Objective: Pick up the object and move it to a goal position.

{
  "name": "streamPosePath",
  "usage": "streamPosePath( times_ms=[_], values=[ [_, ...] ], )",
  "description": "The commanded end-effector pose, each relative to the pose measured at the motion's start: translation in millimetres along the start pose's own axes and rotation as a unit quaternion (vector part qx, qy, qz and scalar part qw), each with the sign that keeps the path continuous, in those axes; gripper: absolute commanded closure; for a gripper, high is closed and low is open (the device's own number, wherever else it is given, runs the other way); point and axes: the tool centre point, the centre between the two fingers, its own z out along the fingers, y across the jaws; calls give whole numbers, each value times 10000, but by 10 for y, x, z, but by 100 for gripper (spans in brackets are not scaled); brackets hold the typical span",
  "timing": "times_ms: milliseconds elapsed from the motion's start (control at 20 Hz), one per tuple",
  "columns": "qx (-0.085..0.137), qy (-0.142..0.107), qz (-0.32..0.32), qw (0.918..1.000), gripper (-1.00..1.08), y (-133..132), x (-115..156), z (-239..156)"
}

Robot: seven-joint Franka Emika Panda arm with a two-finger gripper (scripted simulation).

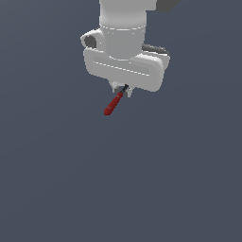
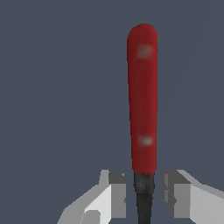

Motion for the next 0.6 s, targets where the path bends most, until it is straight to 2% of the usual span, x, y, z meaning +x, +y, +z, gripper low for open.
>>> streamPosePath(
  times_ms=[0, 550],
  values=[
    [-3, -7, -1, 10000, 108, -10, -4, -163],
    [-2, -8, -4, 10000, 108, -37, 7, -438]
  ],
)
